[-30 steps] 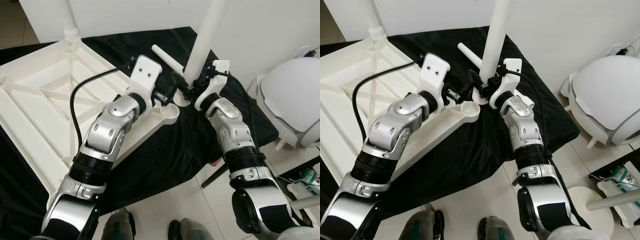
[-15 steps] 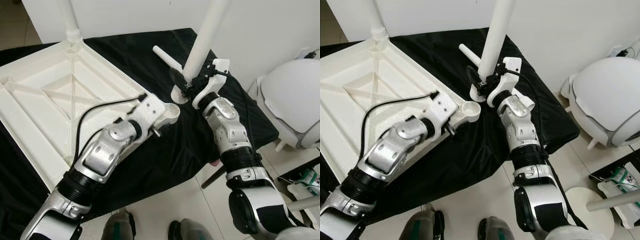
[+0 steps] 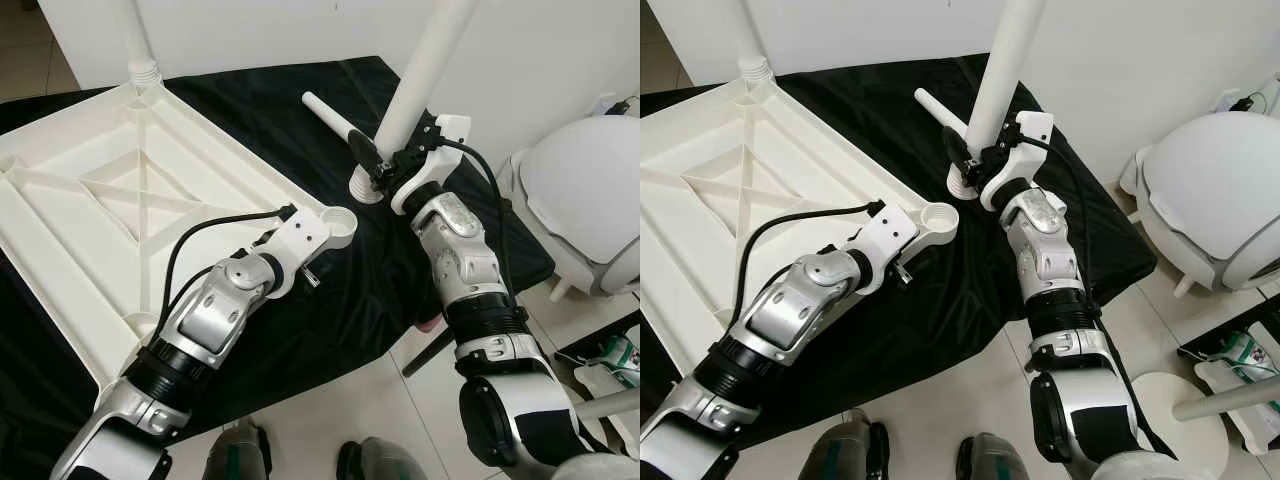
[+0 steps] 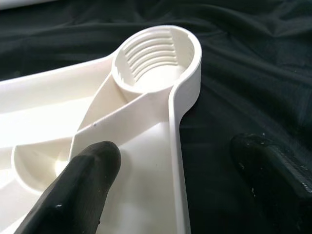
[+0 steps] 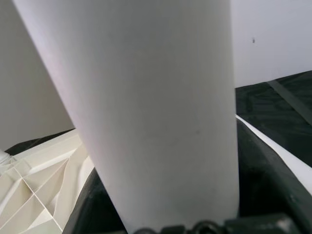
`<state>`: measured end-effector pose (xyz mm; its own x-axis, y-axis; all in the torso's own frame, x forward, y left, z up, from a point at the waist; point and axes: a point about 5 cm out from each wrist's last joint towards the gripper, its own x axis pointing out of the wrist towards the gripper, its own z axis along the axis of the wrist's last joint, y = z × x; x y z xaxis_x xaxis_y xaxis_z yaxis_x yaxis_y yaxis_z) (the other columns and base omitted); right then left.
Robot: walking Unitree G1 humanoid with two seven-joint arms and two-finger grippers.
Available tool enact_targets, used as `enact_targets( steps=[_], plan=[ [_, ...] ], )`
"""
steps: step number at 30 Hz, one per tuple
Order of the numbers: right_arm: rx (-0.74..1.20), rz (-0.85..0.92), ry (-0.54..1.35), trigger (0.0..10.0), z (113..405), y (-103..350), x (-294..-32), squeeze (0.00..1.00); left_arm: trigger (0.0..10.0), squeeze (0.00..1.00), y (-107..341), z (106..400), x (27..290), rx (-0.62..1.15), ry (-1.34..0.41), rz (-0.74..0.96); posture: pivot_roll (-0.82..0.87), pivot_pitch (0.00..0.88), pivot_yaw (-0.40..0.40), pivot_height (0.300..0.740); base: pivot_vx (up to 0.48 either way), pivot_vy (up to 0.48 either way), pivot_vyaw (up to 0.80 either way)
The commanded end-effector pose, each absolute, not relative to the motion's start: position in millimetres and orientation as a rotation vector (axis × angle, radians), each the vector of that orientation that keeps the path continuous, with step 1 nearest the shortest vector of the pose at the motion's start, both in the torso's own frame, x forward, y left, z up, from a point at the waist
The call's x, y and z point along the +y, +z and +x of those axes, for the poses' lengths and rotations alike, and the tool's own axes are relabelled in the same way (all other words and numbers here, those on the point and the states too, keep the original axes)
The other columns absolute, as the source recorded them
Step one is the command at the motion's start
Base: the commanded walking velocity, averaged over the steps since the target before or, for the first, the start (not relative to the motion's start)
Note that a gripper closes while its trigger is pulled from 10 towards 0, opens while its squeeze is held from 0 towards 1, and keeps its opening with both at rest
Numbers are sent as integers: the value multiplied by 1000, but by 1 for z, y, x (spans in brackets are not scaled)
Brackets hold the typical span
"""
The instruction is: Building children table
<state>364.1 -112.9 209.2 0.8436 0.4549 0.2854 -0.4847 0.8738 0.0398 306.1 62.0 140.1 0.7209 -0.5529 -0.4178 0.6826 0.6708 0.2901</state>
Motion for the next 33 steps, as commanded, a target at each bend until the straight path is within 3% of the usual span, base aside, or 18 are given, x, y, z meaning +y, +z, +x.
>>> enact_targets(
  steps=[1, 2, 3, 4, 5, 31, 32, 33],
  plan=[
    [-300, 108, 484, 10000, 363, 213, -117, 0, 10000, 0, 137, 311, 65, 334, -641, 457, -50, 30, 7, 740, 0, 0, 0],
    [-300, 107, 480, 10000, 363, 213, -118, 0, 8588, 0, 137, 313, 64, 335, -633, 448, -54, 30, 9, 740, 0, 0, 0],
    [-300, 107, 480, 10000, 363, 213, -118, 0, 8588, 0, 137, 313, 64, 335, -633, 448, -54, 30, 9, 740, 0, 0, 0],
    [-300, 106, 476, 10000, 362, 213, -119, 0, 3765, 0, 137, 315, 62, 333, -626, 450, -57, 30, 10, 740, 0, 0, 0],
    [-301, 103, 471, 10000, 362, 213, -121, 0, 0, 0, 139, 316, 59, 325, -629, 439, -60, 30, 11, 740, 0, 0, 0],
    [-300, 92, 464, 10000, 364, 214, -122, 0, 0, 0, 159, 315, 4, 208, -769, 426, -61, 20, 14, 740, 0, 0, 0],
    [-299, 92, 466, 10000, 364, 214, -121, 0, 3098, 0, 161, 315, 1, 198, -778, 430, -62, 18, 15, 740, 0, 0, 0],
    [-298, 92, 468, 10000, 363, 213, -121, 0, 3098, 0, 161, 315, -2, 191, -784, 433, -62, 18, 15, 740, 0, 0, 0]
  ],
)
